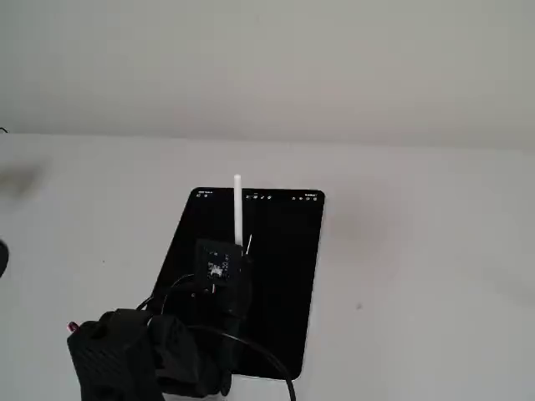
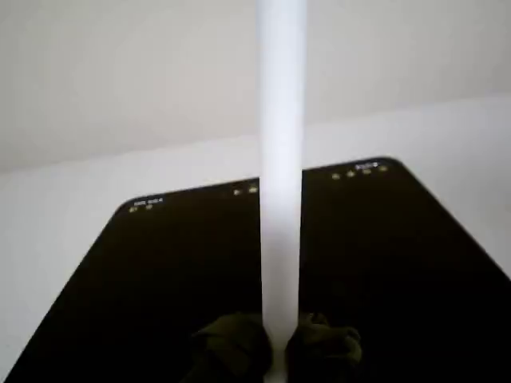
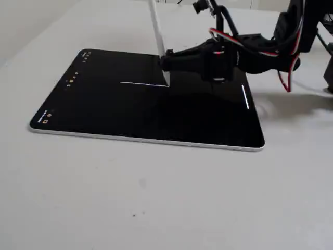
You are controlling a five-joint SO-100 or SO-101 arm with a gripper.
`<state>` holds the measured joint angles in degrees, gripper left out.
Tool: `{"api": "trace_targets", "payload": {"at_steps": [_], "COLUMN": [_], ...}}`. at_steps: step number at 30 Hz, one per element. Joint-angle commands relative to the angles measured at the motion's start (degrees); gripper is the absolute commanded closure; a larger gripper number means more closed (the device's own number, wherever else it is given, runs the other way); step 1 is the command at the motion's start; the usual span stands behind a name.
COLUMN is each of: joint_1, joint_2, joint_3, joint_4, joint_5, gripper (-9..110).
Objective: Draw a line in the middle of the ipad using the apple pencil
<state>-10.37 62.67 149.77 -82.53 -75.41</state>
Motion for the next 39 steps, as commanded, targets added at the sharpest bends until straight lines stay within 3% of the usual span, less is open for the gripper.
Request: {"api": "trace_targets", "payload": {"at_steps": [1,25,33,39], "joint_1": [0.3,0.1,0.2,1.7], "joint_2": [2.4,5.1,22.2,40.3], "joint_3": [0.7,1.0,0.1,-2.0], "joint_4": [-1.1,0.3,17.1,36.8], "joint_5": [0.6,1.6,4.9,11.6], "gripper": [102,102,102,102]}}
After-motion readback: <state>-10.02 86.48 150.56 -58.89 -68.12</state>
